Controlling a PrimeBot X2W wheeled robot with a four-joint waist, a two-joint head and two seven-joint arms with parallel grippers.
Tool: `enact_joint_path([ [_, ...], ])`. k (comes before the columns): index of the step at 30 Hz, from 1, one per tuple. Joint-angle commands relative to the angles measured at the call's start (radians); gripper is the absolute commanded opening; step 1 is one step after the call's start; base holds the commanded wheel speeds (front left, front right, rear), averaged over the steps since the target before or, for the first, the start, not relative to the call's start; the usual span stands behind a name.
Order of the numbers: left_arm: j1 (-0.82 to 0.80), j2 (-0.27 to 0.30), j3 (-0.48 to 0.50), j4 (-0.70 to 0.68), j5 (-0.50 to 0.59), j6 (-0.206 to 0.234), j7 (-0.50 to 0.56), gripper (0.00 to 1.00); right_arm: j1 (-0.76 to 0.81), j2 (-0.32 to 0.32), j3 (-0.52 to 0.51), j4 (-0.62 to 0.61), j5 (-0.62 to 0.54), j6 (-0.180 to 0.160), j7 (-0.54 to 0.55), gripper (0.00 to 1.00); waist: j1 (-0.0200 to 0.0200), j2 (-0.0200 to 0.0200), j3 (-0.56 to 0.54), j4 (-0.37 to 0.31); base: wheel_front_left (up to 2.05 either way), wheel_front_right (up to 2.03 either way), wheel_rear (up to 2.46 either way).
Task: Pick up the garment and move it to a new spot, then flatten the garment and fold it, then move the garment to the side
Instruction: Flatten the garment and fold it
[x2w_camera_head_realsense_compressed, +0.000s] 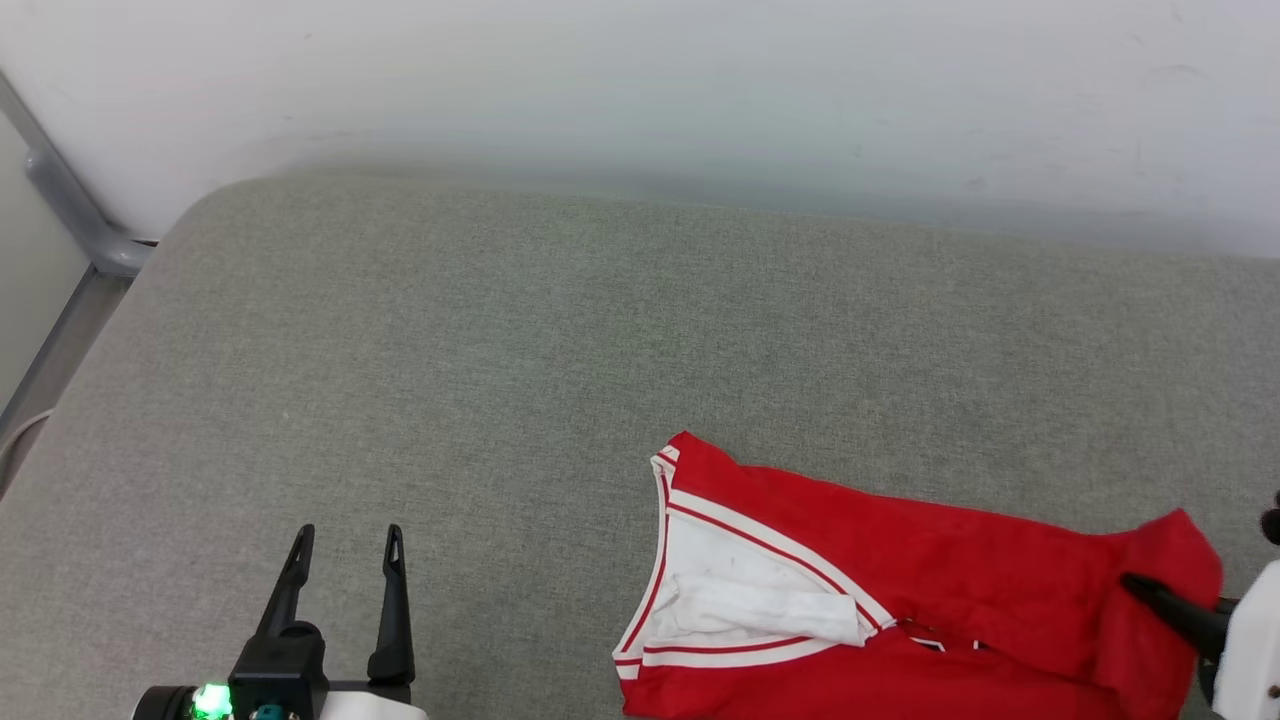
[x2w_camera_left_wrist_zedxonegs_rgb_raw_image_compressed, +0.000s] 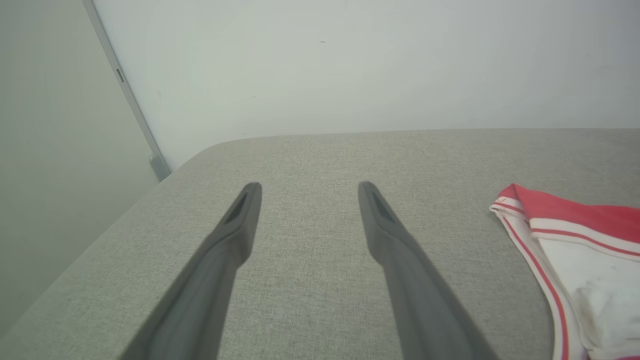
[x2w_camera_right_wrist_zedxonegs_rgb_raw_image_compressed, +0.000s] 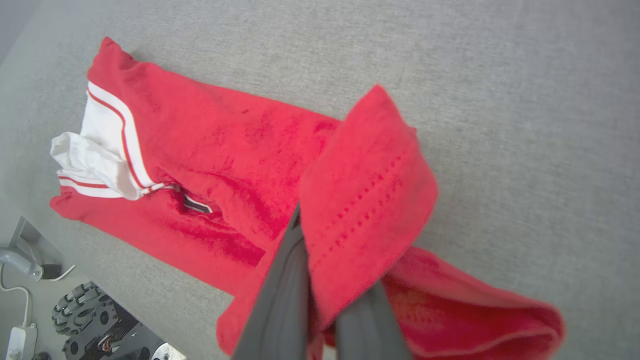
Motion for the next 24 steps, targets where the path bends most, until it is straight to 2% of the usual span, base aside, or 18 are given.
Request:
enact_joint_path([
  [1, -0.010, 0.000, -0.003, 0.002, 0.004, 0.002, -0.004, 1.00, -0.007, 0.018, 0.012, -0.055, -0.020, -0.001, 0.017, 0.00, 0.0000, 0.0000, 0.003, 0.002, 0.00, 0.00, 0.00],
  [7, -0.022, -0.003, -0.015, 0.011, 0.004, 0.001, -0.004, 1.00, -0.063, 0.064, 0.075, -0.187, -0.097, -0.001, 0.075, 0.00, 0.0000, 0.0000, 0.014, 0.015, 0.00, 0.00, 0.00],
  [13, -0.039, -0.008, -0.025, 0.017, 0.003, 0.001, -0.004, 1.00, -0.151, 0.127, 0.171, -0.232, -0.165, -0.001, 0.116, 0.00, 0.0000, 0.0000, 0.030, 0.032, 0.00, 0.00, 0.00],
  [18, -0.058, -0.012, -0.038, 0.021, 0.003, -0.001, -0.004, 1.00, -0.263, 0.194, 0.276, -0.202, -0.219, -0.001, 0.133, 0.00, 0.0000, 0.0000, 0.049, 0.053, 0.00, 0.00, 0.00],
  [24, -0.083, -0.017, -0.054, 0.029, 0.000, -0.001, -0.005, 1.00, -0.393, 0.285, 0.397, -0.093, -0.271, -0.001, 0.115, 0.00, 0.0000, 0.0000, 0.075, 0.084, 0.00, 0.00, 0.00],
])
